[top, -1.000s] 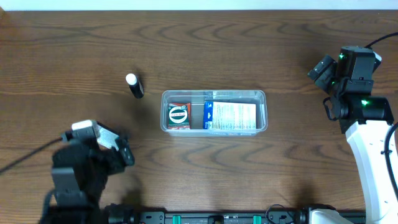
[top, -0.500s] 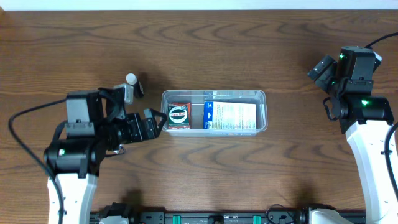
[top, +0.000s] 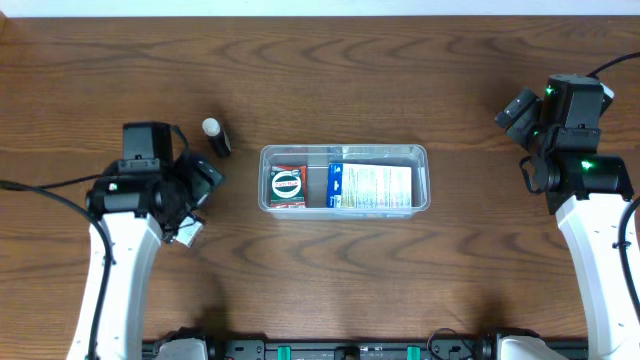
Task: Pack container
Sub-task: 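Reach the left gripper to the white Panadol box and grasp it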
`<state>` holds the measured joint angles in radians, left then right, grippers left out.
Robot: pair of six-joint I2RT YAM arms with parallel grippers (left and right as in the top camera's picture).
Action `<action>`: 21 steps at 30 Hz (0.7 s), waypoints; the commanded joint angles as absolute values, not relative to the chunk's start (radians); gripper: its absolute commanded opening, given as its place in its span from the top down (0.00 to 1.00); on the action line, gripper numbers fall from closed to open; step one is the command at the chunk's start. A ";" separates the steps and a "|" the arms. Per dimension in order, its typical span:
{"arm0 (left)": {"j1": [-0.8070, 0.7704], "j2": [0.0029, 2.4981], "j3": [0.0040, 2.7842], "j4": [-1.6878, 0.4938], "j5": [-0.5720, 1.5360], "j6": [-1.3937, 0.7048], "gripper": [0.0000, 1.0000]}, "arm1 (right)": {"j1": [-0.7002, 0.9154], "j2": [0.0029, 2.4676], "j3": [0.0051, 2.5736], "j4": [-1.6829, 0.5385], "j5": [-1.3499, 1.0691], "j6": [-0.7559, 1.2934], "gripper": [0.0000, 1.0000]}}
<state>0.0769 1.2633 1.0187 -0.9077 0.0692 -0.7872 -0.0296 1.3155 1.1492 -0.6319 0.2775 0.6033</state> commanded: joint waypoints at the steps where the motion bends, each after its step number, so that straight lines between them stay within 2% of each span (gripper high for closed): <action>1: 0.139 1.333 1.029 -0.899 -0.019 -0.904 0.02 | -0.042 1.317 1.158 -0.633 0.284 0.616 0.01; 12: 0.284 1.542 1.029 -0.939 0.052 -0.897 0.02 | -0.042 1.317 1.158 -0.633 0.284 0.616 0.01; 21: 0.324 1.584 1.023 -0.937 0.071 -0.788 0.02 | -0.042 1.317 1.158 -0.633 0.284 0.616 0.01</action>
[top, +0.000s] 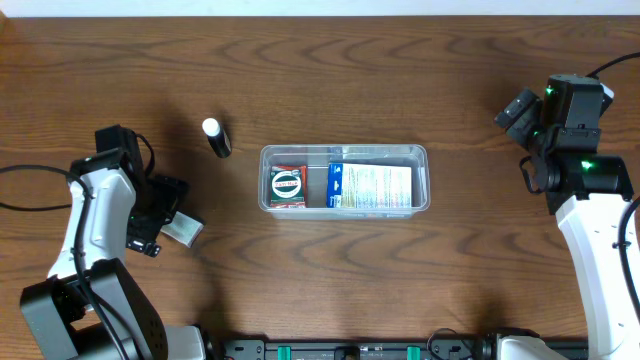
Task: Pack container
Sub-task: 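Reach the left gripper to the white Panadol box and grasp it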
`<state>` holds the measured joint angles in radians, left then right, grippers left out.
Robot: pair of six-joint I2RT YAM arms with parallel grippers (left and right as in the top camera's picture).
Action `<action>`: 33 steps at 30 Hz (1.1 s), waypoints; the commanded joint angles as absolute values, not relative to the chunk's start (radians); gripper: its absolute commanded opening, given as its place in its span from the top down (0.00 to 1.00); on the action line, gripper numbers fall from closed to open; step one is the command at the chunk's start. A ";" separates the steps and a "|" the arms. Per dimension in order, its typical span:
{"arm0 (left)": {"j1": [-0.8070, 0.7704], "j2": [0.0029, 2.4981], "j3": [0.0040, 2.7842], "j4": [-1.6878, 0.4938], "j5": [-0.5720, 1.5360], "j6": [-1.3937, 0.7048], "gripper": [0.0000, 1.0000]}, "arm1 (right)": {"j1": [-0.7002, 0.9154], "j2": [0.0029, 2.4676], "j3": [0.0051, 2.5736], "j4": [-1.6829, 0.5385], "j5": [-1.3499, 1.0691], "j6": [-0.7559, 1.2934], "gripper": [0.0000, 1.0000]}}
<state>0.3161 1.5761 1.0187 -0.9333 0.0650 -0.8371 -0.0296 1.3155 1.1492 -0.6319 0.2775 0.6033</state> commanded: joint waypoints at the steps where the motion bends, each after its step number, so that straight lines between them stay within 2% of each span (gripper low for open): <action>1: 0.324 1.584 1.021 -0.937 0.071 -0.786 0.02 | -0.042 1.317 1.158 -0.633 0.284 0.617 0.01; 18: 0.324 1.584 0.939 -0.884 0.067 -0.770 0.01 | -0.042 1.317 1.158 -0.633 0.284 0.616 0.01; 20: 0.324 1.584 0.939 -0.886 0.067 -0.754 0.10 | -0.042 1.317 1.158 -0.633 0.284 0.616 0.01; 22: 0.324 1.584 0.937 -0.888 0.067 -0.696 0.14 | -0.042 1.317 1.158 -0.633 0.284 0.616 0.01; 33: 0.324 1.665 0.934 -0.848 0.037 -0.667 0.14 | -0.042 1.317 1.158 -0.633 0.284 0.616 0.01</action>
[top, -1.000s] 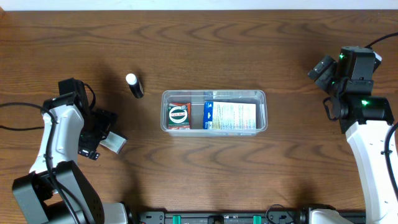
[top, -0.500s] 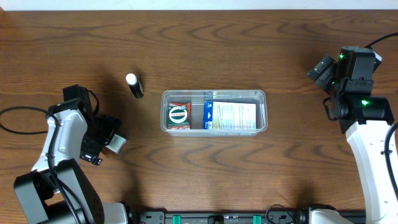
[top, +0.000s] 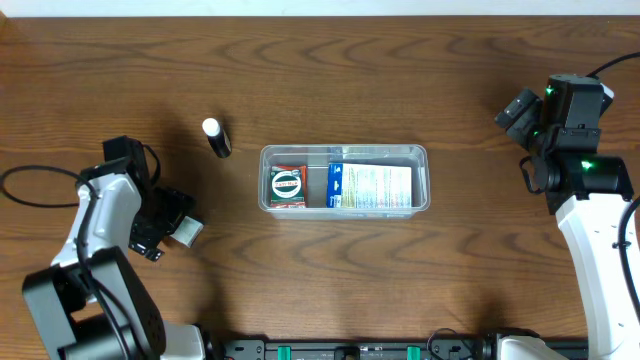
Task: Pack container
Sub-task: 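Reach the left gripper to the white Panadol box and grasp it, then lift the white box with the left gripper and carry it over the container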
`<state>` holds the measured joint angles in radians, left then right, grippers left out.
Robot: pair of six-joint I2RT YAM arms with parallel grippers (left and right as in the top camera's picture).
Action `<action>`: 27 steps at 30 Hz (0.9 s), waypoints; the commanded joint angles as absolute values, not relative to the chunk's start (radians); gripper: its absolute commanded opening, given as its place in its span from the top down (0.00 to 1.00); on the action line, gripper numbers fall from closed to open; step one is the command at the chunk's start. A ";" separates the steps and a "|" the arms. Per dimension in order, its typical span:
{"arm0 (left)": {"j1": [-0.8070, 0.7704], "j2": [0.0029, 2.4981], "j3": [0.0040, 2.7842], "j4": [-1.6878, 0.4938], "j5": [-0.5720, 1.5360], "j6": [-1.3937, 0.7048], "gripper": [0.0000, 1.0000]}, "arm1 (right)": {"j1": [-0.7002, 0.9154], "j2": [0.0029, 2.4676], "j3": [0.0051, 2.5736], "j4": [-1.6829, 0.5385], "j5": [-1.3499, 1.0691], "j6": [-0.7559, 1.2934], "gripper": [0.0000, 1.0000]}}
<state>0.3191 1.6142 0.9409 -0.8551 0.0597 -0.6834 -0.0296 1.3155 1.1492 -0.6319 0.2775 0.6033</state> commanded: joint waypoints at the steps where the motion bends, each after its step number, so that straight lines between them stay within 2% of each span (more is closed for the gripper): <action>1: 0.324 1.681 0.934 -0.843 0.037 -0.666 0.14 | -0.042 1.317 1.158 -0.633 0.284 0.616 0.01; 14: 0.324 1.764 0.934 -0.842 0.038 -0.666 0.14 | -0.042 1.317 1.158 -0.633 0.284 0.616 0.01; 17: 0.324 1.764 0.934 -0.837 0.038 -0.613 0.14 | -0.042 1.317 1.158 -0.633 0.284 0.616 0.01; 23: 0.324 1.764 0.960 -0.828 0.037 -0.468 0.25 | -0.042 1.317 1.158 -0.633 0.284 0.616 0.01; 27: 0.324 1.764 0.989 -0.825 0.037 -0.441 0.39 | -0.042 1.317 1.158 -0.633 0.284 0.616 0.01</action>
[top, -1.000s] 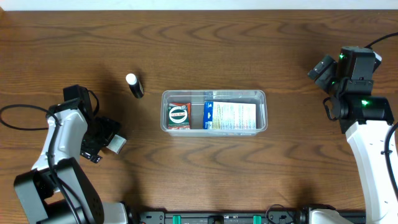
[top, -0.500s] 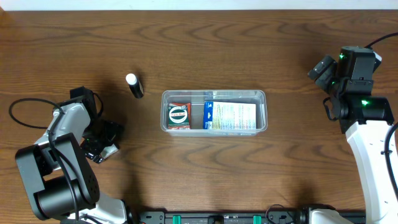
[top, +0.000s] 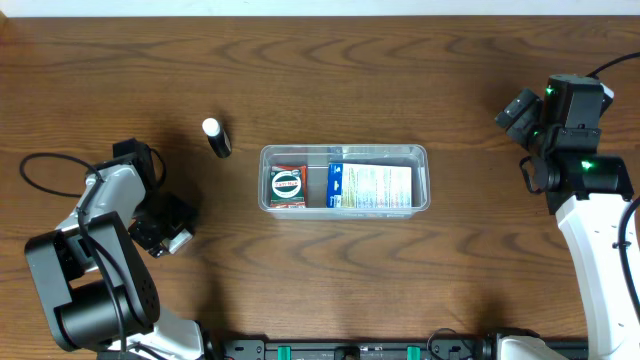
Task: Pack container
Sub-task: 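Lift the white box with the left gripper and carry it over the container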
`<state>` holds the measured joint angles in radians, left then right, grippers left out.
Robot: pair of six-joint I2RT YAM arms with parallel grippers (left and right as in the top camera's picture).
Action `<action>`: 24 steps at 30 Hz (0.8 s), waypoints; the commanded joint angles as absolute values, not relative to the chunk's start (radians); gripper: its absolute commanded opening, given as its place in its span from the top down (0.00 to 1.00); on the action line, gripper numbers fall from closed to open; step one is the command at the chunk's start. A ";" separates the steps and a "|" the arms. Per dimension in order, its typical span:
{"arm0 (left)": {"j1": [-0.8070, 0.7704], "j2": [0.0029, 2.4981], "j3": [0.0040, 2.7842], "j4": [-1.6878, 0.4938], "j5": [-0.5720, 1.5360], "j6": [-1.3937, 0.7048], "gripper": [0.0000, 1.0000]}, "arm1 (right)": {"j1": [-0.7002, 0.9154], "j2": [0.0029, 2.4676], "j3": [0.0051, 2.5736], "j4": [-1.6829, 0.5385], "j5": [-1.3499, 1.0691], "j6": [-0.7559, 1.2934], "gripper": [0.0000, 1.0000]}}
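Note:
A clear plastic container (top: 418,152) sits mid-table, holding a red-and-green box (top: 288,186) on its left and a blue-and-white box (top: 372,186) on its right. A black tube with a white cap (top: 215,137) lies left of the container's far corner. My left gripper (top: 170,232) is low at the table's left, fingers pointing right, closed around a small white packet (top: 181,240). My right gripper (top: 519,107) hangs at the far right, away from everything; its jaws are too small to read.
The left arm's black cable (top: 45,165) loops over the table at the far left. The left arm's base and elbow (top: 80,280) fill the front-left corner. Bare wood lies between the packet and the container.
The left arm has folded further toward the left edge, and the gripper with the white packet sits slightly lower and left. Container, tube and right arm are unchanged.
At first the left arm stood upright over the white packet beside the tube. Then its body lay to the left with the gripper pointing right at the packet. The packet has stayed in nearly the same spot throughout, and the container's contents have not changed.

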<state>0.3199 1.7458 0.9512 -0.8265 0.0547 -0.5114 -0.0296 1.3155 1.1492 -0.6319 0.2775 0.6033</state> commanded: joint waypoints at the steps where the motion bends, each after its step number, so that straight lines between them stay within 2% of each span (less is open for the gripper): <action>1: 0.324 1.764 0.997 -0.825 0.038 -0.441 0.44 | -0.042 1.317 1.158 -0.633 0.284 0.616 0.01; 4: 0.324 1.763 1.014 -0.830 0.038 -0.441 0.51 | -0.042 1.317 1.158 -0.633 0.284 0.616 0.01; 12: 0.324 1.762 1.055 -0.850 0.099 -0.436 0.54 | -0.042 1.317 1.158 -0.633 0.284 0.616 0.01; 16: 0.324 1.748 1.135 -0.903 0.222 -0.385 0.61 | -0.042 1.317 1.158 -0.633 0.284 0.616 0.01; 24: 0.322 1.655 1.341 -1.013 0.527 -0.247 0.61 | -0.042 1.317 1.158 -0.633 0.284 0.616 0.01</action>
